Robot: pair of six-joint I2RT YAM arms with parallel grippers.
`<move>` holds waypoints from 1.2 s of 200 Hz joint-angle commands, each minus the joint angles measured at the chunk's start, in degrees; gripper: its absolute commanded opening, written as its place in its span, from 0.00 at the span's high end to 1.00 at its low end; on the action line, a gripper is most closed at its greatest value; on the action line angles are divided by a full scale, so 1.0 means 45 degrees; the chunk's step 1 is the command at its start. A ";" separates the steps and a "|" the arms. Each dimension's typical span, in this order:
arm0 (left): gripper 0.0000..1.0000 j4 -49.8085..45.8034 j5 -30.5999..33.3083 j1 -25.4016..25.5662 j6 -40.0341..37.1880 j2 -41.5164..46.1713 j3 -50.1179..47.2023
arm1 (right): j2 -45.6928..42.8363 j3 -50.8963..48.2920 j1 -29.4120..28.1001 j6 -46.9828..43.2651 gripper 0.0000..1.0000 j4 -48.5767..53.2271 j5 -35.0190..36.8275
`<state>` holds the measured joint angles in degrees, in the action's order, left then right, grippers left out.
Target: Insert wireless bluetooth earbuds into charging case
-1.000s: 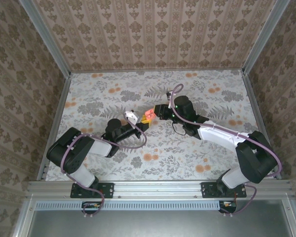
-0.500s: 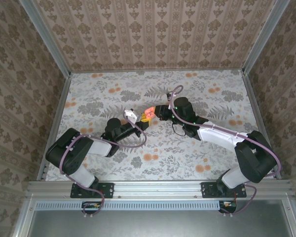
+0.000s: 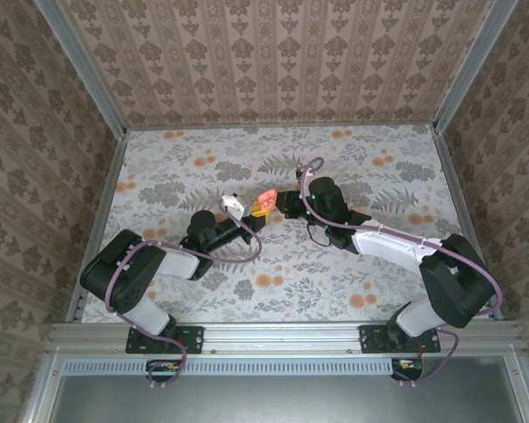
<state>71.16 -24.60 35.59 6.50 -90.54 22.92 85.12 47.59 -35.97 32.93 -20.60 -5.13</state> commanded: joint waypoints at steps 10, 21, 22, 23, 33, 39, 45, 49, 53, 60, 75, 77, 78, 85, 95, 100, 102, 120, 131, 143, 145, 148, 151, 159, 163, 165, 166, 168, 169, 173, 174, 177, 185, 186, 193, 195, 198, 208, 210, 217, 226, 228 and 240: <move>1.00 0.0518 0.0017 0.0039 0.0245 0.0424 0.0435 | -0.0266 -0.0127 -0.0225 -0.0256 0.78 -0.0295 -0.0534; 1.00 0.0516 0.0015 0.0039 0.0250 0.0432 0.0434 | -0.0283 -0.0117 -0.0230 -0.0229 0.77 -0.0362 -0.0627; 1.00 0.0516 0.0016 0.0030 0.0242 0.0423 0.0425 | -0.0273 -0.0112 -0.0230 -0.0228 0.77 -0.0373 -0.0633; 1.00 0.0516 0.0017 0.0035 0.0248 0.0418 0.0420 | -0.0268 -0.0110 -0.0230 -0.0218 0.77 -0.0378 -0.0636; 1.00 0.0516 0.0015 0.0039 0.0236 0.0425 0.0415 | -0.0303 -0.0099 -0.0230 -0.0225 0.76 -0.0398 -0.0711; 1.00 0.0516 0.0017 0.0039 0.0240 0.0427 0.0398 | -0.0322 -0.0091 -0.0230 -0.0227 0.75 -0.0384 -0.0752; 1.00 0.0516 0.0017 0.0039 0.0247 0.0427 0.0395 | -0.0330 -0.0079 -0.0230 -0.0225 0.74 -0.0383 -0.0806; 1.00 0.0516 0.0017 0.0039 0.0235 0.0419 0.0396 | -0.0336 -0.0052 -0.0225 -0.0225 0.74 -0.0389 -0.0828; 1.00 0.0513 0.0017 0.0038 0.0216 0.0429 0.0396 | -0.0344 -0.0049 -0.0230 -0.0227 0.74 -0.0398 -0.0833; 1.00 0.0515 0.0017 0.0039 0.0220 0.0420 0.0379 | -0.0395 -0.0039 -0.0221 -0.0226 0.73 -0.0383 -0.0891; 1.00 0.0516 0.0017 0.0038 0.0215 0.0414 0.0378 | -0.0473 -0.0057 -0.0230 -0.0182 0.72 -0.0393 -0.0950; 1.00 0.0516 0.0017 0.0039 0.0220 0.0414 0.0377 | -0.0477 -0.0051 -0.0230 -0.0187 0.72 -0.0386 -0.0951; 1.00 0.0516 0.0017 0.0039 0.0218 0.0414 0.0376 | -0.0488 -0.0050 -0.0230 -0.0188 0.71 -0.0384 -0.0951; 1.00 0.0516 0.0017 0.0039 0.0217 0.0431 0.0376 | -0.0552 -0.0072 -0.0230 -0.0176 0.70 -0.0388 -0.0970; 1.00 0.0516 0.0017 0.0030 0.0222 0.0407 0.0376 | -0.0631 -0.0094 -0.0230 -0.0168 0.69 -0.0405 -0.0980; 1.00 0.0516 0.0028 0.0039 0.0215 0.0413 0.0376 | -0.0680 -0.0093 -0.0230 -0.0163 0.69 -0.0412 -0.0990; 1.00 0.0516 0.0025 0.0025 0.0215 0.0399 0.0376 | -0.0700 -0.0089 -0.0230 -0.0167 0.68 -0.0420 -0.0975; 1.00 0.0516 -0.0002 0.0038 0.0216 0.0355 0.0386 | -0.0819 -0.0096 -0.0230 -0.0149 0.66 -0.0437 -0.1077; 1.00 0.0516 -0.0017 0.0037 0.0225 0.0336 0.0395 | -0.0867 -0.0099 -0.0230 -0.0120 0.65 -0.0447 -0.1124; 1.00 0.0516 -0.0022 0.0035 0.0237 0.0332 0.0422 | -0.0879 -0.0075 -0.0230 -0.0089 0.64 -0.0415 -0.1149; 1.00 0.0516 -0.0036 0.0038 0.0235 0.0325 0.0422 | -0.0886 -0.0070 -0.0230 -0.0090 0.64 -0.0401 -0.1157; 1.00 0.0516 -0.0041 0.0025 0.0235 0.0334 0.0416 | -0.0888 -0.0069 -0.0230 -0.0071 0.64 -0.0385 -0.1165; 1.00 0.0516 -0.0041 0.0038 0.0242 0.0325 0.0415 | -0.0889 -0.0069 -0.0230 -0.0056 0.64 -0.0383 -0.1175; 1.00 0.0516 -0.0038 0.0030 0.0235 0.0330 0.0430 | -0.0874 -0.0089 -0.0230 -0.0018 0.64 -0.0415 -0.1213; 1.00 0.0516 -0.0041 0.0033 0.0238 0.0330 0.0434 | -0.0869 -0.0081 -0.0230 -0.0006 0.64 -0.0422 -0.1233; 1.00 0.0516 -0.0041 0.0038 0.0236 0.0334 0.0435 | -0.0869 -0.0086 -0.0230 0.0004 0.64 -0.0422 -0.1231; 1.00 0.0516 -0.0041 0.0029 0.0235 0.0325 0.0435 | -0.0869 -0.0077 -0.0230 0.0005 0.64 -0.0432 -0.1238; 1.00 0.0516 -0.0036 0.0032 0.0240 0.0323 0.0435 | -0.0869 -0.0071 -0.0230 0.0021 0.64 -0.0439 -0.1252; 1.00 0.0516 -0.0039 0.0026 0.0237 0.0329 0.0435 | -0.0869 -0.0070 -0.0230 0.0024 0.64 -0.0440 -0.1267; 1.00 0.0516 -0.0037 0.0039 0.0251 0.0325 0.0435 | -0.0869 -0.0072 -0.0230 0.0043 0.64 -0.0481 -0.1297; 1.00 0.0516 -0.0039 0.0039 0.0243 0.0321 0.0435 | -0.0869 -0.0070 -0.0230 0.0045 0.64 -0.0481 -0.1299; 1.00 0.0516 -0.0041 0.0039 0.0238 0.0312 0.0435 | -0.0869 -0.0069 -0.0221 0.0063 0.64 -0.0505 -0.1317; 1.00 0.0516 -0.0041 0.0038 0.0254 0.0297 0.0435 | -0.0851 -0.0059 -0.0230 0.0118 0.64 -0.0537 -0.1394; 1.00 0.0516 -0.0041 0.0039 0.0254 0.0307 0.0444 | -0.0850 -0.0064 -0.0230 0.0121 0.64 -0.0548 -0.1397; 1.00 0.0516 -0.0051 0.0039 0.0254 0.0297 0.0454 | -0.0855 -0.0068 -0.0230 0.0142 0.64 -0.0612 -0.1468; 1.00 0.0511 -0.0058 0.0035 0.0254 0.0301 0.0454 | -0.0841 -0.0078 -0.0230 0.0143 0.64 -0.0626 -0.1476; 1.00 0.0515 -0.0060 0.0039 0.0257 0.0307 0.0454 | -0.0836 -0.0055 -0.0230 0.0161 0.64 -0.0653 -0.1497; 1.00 0.0519 -0.0040 0.0039 0.0252 0.0279 0.0438 | -0.0830 -0.0049 -0.0230 0.0202 0.64 -0.0676 -0.1567; 1.00 0.0527 -0.0041 0.0039 0.0254 0.0277 0.0450 | -0.0835 -0.0044 -0.0230 0.0202 0.64 -0.0681 -0.1574; 1.00 0.0516 -0.0041 0.0039 0.0254 0.0291 0.0445 | -0.0827 -0.0031 -0.0230 0.0222 0.64 -0.0676 -0.1612; 1.00 0.0518 -0.0026 0.0027 0.0264 0.0284 0.0435 | -0.0845 -0.0011 -0.0230 0.0234 0.64 -0.0688 -0.1661; 1.00 0.0516 -0.0023 0.0036 0.0257 0.0279 0.0435 | -0.0837 -0.0011 -0.0230 0.0244 0.64 -0.0694 -0.1666; 1.00 0.0516 -0.0003 0.0037 0.0264 0.0282 0.0435 | -0.0841 -0.0029 -0.0230 0.0244 0.64 -0.0716 -0.1711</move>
<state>72.27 -24.64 35.59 6.50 -90.13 23.46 83.07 47.48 -36.27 33.21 -21.10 -8.19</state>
